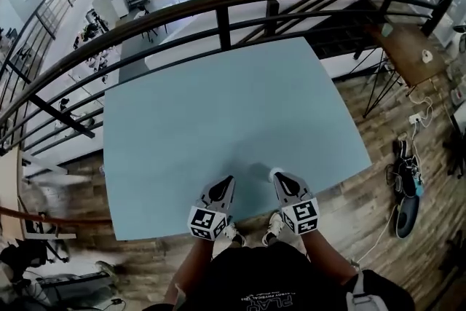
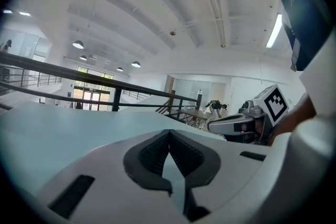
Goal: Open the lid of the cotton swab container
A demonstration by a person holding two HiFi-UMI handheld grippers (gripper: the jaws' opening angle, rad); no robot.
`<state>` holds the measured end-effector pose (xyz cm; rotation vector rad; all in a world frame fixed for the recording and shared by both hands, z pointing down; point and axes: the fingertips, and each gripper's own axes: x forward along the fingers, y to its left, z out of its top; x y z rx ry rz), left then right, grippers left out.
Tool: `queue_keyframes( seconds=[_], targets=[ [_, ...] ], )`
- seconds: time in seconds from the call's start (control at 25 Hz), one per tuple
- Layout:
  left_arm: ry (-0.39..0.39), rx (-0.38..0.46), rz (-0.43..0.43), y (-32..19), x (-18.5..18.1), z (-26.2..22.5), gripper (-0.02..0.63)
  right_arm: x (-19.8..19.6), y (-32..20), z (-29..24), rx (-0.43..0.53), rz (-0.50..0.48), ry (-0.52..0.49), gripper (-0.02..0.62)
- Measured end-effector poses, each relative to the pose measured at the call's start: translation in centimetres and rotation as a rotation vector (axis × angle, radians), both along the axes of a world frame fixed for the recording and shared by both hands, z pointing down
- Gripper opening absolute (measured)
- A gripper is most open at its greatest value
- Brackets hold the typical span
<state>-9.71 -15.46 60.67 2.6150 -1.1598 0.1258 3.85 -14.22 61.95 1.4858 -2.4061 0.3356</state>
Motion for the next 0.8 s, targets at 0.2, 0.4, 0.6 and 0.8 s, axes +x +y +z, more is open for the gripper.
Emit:
queue_keyframes(
  seconds=[0.2,0.4,0.6,0.8],
  targets=[
    [-0.018,-0.043,0.020,0.3,1.6,2.3,0.012,1.6,0.7,2.3,-0.037,0.009,-0.006,0.018],
    [-0.023,-0.079,0.030,0.5,3.7,4.1,0.012,3.2,1.4,4.5,-0.084,0.017,-0.021,0.018],
    [-0.019,-0.093,0.041,0.3,5.1,4.9,0.012,3.3,2.2,6.0,-0.087,-0.008,-0.027,0.036],
    [-0.031,-0.092,0.049,0.2,5.2,5.4,0.012,3.4,2.8,8.6,-0.139,0.031,-0.026,0.161]
  ],
)
